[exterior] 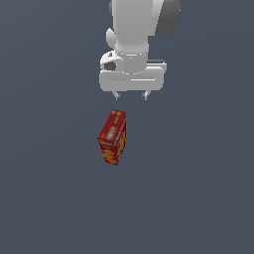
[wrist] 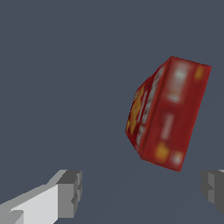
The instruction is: Pick up the object and move it to a goal position.
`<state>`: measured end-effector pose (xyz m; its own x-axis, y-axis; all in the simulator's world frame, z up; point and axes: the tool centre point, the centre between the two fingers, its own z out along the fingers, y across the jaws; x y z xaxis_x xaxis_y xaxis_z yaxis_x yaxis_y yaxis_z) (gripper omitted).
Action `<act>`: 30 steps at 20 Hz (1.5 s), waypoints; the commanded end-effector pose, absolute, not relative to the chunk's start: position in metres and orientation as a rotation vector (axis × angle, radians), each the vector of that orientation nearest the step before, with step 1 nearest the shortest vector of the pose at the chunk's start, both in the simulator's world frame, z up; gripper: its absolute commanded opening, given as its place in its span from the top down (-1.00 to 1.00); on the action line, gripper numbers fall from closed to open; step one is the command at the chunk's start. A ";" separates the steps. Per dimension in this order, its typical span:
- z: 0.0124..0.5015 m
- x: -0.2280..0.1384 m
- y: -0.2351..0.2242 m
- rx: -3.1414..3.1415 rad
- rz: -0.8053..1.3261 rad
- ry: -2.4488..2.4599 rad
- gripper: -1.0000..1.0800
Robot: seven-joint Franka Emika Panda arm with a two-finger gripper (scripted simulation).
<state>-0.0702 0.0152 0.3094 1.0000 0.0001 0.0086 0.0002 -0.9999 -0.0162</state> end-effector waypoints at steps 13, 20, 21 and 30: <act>0.321 -0.071 0.001 -3.098 -0.017 0.069 -0.92; 0.306 -0.060 -0.009 -3.103 -0.013 0.144 -0.92; 0.302 -0.057 -0.012 -3.104 -0.012 0.164 -0.92; 0.258 -0.031 -0.043 -3.110 -0.002 0.378 -0.92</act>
